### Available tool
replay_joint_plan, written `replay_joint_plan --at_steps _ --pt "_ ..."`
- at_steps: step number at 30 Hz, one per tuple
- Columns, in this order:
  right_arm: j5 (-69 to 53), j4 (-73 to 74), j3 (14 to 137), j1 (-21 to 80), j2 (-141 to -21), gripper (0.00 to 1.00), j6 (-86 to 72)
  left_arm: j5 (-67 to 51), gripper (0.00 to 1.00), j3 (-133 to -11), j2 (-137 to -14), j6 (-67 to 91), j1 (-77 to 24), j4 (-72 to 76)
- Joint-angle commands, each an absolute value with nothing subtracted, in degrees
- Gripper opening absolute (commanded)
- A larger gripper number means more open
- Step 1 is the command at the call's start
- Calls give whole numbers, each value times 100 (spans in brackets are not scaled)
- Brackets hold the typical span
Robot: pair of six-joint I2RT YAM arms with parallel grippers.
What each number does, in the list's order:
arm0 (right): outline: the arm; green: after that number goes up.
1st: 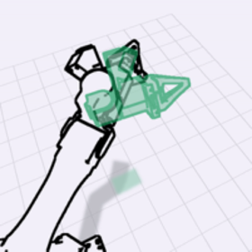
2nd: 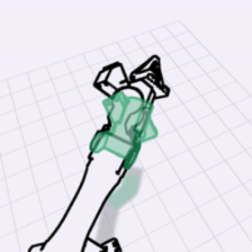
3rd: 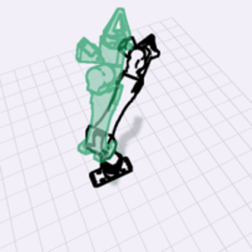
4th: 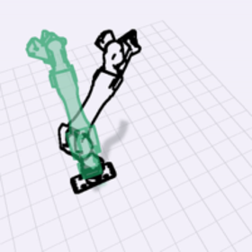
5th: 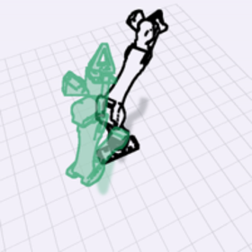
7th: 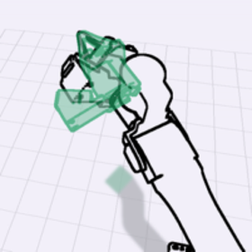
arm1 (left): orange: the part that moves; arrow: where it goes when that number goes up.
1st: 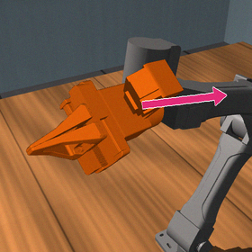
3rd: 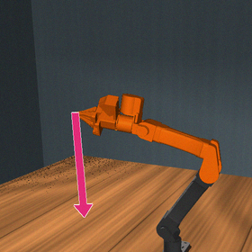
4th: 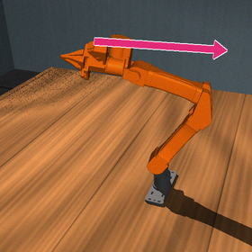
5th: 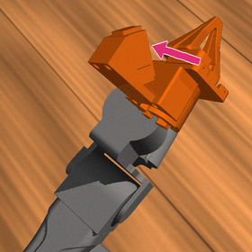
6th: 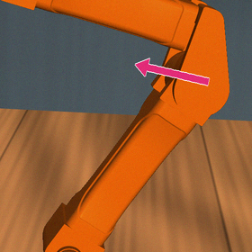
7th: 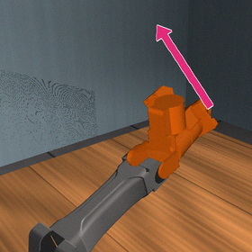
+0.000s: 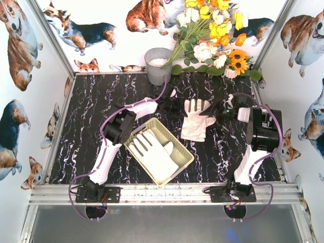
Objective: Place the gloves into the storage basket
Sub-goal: Pick up the glove from the center of the board.
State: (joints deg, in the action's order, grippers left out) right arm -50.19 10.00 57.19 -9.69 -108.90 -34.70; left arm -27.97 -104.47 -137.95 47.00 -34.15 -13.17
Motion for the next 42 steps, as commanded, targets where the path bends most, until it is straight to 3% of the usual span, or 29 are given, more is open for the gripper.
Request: replay_joint_plan --at_steps 1,3,8,10,11,17,25,29,37,42 --pt "-4339 753 5568 -778 -11294 76 -3406 -2752 24 -10250 -14001 4667 -3471 -1345" --pt "-4365 795 5624 -757 -11324 64 -3348 -2730 24 -10202 -13975 4667 -3472 -1343" --pt "-4429 975 5690 -752 -11219 20 -3177 -2750 24 -10160 -13902 4667 -3472 -1311" --pt "-4446 1051 5702 -748 -11096 4 -3114 -2774 28 -10147 -13819 4631 -3472 -1294" --pt "-4447 1111 5720 -757 -11028 0 -3089 -2789 30 -10130 -13758 4605 -3460 -1292" --pt "-4465 1346 5728 -758 -10349 0 -3031 -3196 43 -9770 -13512 4847 -3385 -734" --pt "-4521 1605 5736 -756 -10137 0 -2928 -3147 42 -9935 -13793 4786 -3440 -1198" --pt "-4547 1578 5660 -752 -10106 0 -2941 -3318 33 -9956 -13982 4920 -3600 -923" --pt "-4435 1952 5778 -754 -9856 0 -2719 -2856 0 -10076 -13950 4620 -3881 -891" --pt "-4394 2250 5822 -760 -9410 0 -2683 -2503 0 -10027 -13328 4844 -3984 -657"
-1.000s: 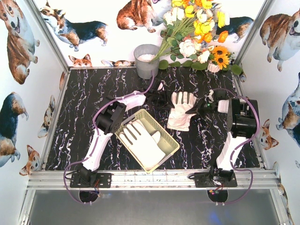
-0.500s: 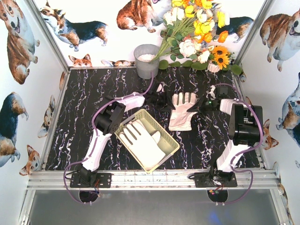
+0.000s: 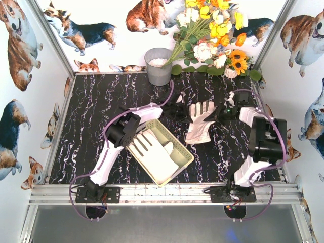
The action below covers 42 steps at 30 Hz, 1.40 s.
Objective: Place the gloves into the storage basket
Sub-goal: Pick up the glove from the center of the board, then place the glove on the glove.
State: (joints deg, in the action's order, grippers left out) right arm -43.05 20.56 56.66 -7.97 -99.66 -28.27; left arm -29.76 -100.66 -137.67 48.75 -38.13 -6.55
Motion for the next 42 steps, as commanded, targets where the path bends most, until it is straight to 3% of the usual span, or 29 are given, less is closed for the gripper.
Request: replay_joint_plan --at_steps 1,14,29,42 --pt "-4388 2322 5842 -759 -9300 0 -2670 -2370 0 -10059 -13166 4775 -4030 -771" --pt "-4625 3647 6420 -496 -8263 0 -2288 -1184 0 -8011 -10518 5071 -4132 -585" --pt "-4587 3460 6715 1495 -8612 0 -2790 85 0 -5509 -7350 5848 -4435 -1636" --pt "-4500 3114 6601 2887 -9084 0 -2994 1353 0 -4379 -5592 7299 -5704 -2860"
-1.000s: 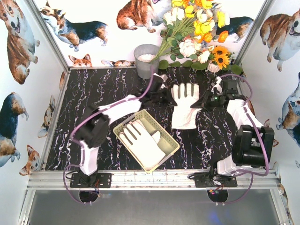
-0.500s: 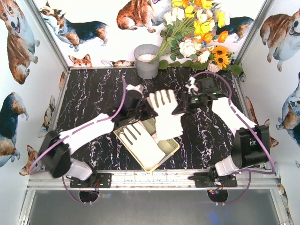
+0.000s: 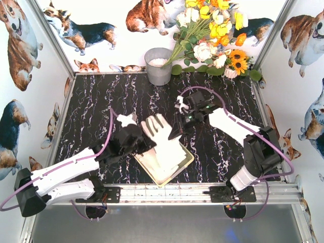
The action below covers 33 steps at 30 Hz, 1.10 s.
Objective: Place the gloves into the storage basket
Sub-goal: Place the glove on the glove.
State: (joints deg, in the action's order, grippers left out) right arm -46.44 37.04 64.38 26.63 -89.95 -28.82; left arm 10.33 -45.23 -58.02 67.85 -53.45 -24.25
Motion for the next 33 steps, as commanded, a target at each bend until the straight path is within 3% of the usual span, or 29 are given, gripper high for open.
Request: replay_joint_plan --at_steps 1,28,30,33 --pt "-4471 3086 6601 2970 -9126 0 -3003 1401 0 -4377 -5576 7355 -5769 -2933" --pt "-3694 2444 6052 3883 -9796 0 -2970 1179 1 -3435 -5461 7678 -5941 -3375" --pt "-3638 2375 6022 3900 -9826 0 -2952 1273 10 -3525 -5418 7614 -5934 -3553" --pt "-3580 2384 6035 3911 -9904 0 -2788 1537 33 -3753 -5303 7539 -5941 -3935"
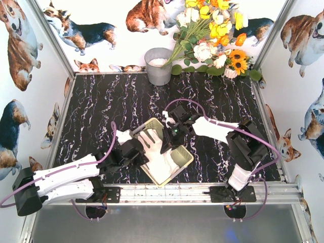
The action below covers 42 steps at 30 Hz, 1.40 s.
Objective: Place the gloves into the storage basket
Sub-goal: Place the glove on the glove.
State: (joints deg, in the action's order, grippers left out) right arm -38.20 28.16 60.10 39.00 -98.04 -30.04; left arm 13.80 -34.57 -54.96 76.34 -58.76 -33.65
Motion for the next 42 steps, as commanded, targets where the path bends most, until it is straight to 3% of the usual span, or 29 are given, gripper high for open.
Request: replay_joint_plan --at_steps 1,4,9,18,24,31,38,42 --pt "-3578 2390 6045 3911 -9948 0 -2738 1623 38 -3850 -5262 7491 -5935 -4050" --pt "-3601 2414 6102 3916 -10068 0 -2591 1860 48 -4224 -5253 7242 -5936 -4435" --pt "-3586 2518 6239 3920 -10189 0 -2383 2078 49 -5148 -5700 6498 -5928 -4809" --pt "-3925 2313 6267 3937 -10225 1 -2366 1647 31 -4892 -6337 6034 -5462 -3572" --pt "-3955 2515 6440 3937 -10012 28 -2215 1175 27 -4378 -6782 5698 -4901 -2730" --pt "-3675 3252 6966 3937 -9519 49 -1824 964 25 -3756 -6689 5504 -4657 -3252" --pt "-2808 3840 7286 3937 -9009 53 -1656 947 25 -3937 -6641 5438 -4649 -3377" --pt "-3034 3789 7257 3937 -8901 44 -1745 934 25 -4140 -6720 5355 -4649 -3411"
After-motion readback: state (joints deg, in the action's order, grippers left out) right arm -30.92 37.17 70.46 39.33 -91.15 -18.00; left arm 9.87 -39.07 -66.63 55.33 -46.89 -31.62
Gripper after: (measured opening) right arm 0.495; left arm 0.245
